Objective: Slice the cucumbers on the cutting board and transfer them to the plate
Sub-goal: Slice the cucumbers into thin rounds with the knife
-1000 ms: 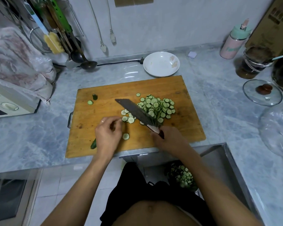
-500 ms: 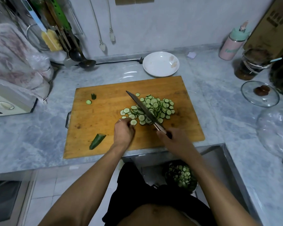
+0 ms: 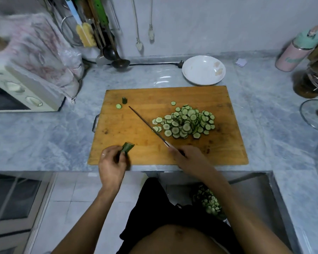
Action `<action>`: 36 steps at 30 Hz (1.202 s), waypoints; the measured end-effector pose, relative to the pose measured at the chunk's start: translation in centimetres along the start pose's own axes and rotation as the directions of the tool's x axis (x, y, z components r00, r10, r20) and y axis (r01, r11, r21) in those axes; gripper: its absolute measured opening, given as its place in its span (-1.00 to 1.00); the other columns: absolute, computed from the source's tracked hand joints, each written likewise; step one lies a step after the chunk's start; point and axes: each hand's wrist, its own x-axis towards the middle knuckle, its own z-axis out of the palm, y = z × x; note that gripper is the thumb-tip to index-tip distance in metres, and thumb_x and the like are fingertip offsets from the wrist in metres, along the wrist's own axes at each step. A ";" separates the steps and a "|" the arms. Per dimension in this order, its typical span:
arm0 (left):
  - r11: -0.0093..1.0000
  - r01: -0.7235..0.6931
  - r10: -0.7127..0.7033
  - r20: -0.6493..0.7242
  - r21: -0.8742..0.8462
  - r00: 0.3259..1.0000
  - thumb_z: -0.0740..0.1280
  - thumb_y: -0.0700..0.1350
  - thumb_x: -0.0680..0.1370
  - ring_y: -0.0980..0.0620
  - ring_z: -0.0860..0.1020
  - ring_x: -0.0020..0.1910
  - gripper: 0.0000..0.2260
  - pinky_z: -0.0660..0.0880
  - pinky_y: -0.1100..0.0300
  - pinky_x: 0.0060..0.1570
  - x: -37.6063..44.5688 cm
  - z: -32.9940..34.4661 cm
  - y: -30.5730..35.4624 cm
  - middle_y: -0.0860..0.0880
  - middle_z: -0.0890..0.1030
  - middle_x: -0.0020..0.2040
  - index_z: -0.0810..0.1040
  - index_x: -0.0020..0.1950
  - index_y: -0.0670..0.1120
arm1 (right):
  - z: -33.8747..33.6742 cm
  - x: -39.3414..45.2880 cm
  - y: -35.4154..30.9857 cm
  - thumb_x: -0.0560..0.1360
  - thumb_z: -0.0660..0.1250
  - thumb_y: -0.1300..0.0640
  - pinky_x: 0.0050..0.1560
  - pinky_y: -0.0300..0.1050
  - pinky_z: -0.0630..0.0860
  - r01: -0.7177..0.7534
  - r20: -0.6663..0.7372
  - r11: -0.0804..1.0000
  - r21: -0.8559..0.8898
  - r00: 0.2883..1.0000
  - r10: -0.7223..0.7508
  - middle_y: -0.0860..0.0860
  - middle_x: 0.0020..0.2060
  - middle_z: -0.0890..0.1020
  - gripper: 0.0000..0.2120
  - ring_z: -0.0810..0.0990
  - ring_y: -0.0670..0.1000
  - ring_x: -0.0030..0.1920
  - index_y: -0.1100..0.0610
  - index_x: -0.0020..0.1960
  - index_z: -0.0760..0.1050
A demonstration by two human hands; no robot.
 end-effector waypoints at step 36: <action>0.980 -0.026 0.016 0.048 0.198 0.999 0.36 -0.27 0.46 -0.21 0.58 -0.17 -0.89 0.37 0.18 -0.31 -0.8 1.6 0.9 -0.11 0.63 0.03 0.67 -0.10 -0.16 | 3.8 -1.7 -5.0 0.66 0.09 -0.15 -0.41 -0.14 0.23 0.115 0.198 0.980 -0.160 0.977 -0.082 0.02 -0.47 0.38 -0.50 0.36 -0.06 -0.45 0.13 -0.35 0.31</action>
